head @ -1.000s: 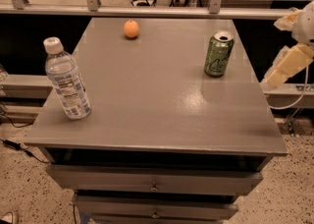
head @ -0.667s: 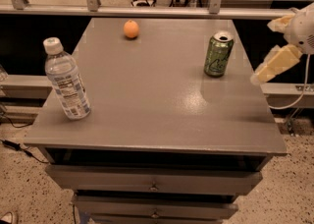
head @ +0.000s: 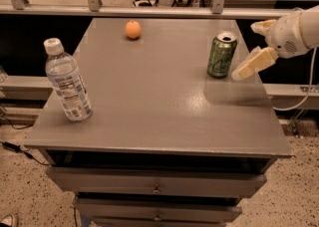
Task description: Pick green can
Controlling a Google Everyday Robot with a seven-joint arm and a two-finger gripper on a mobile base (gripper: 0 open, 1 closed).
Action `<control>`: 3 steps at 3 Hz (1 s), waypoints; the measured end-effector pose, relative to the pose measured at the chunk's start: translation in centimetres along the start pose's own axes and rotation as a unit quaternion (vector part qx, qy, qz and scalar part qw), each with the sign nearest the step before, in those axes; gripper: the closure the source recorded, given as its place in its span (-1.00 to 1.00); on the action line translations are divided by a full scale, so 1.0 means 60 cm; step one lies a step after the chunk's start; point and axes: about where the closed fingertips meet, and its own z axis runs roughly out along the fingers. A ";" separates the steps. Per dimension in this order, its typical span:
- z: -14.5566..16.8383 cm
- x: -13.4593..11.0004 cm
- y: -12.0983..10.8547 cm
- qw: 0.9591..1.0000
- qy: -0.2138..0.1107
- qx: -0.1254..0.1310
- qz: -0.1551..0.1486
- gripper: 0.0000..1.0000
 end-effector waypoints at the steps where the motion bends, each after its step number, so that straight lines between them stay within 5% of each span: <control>1: 0.040 -0.012 -0.018 0.999 -0.032 0.005 0.008 -1.00; 2: 0.072 -0.024 -0.028 0.997 -0.065 0.002 0.029 -1.00; 3: 0.105 -0.033 -0.033 0.994 -0.094 -0.008 0.060 -0.48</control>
Offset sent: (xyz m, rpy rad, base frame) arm 0.0588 0.0383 -0.0166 0.2548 -0.0388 -0.0288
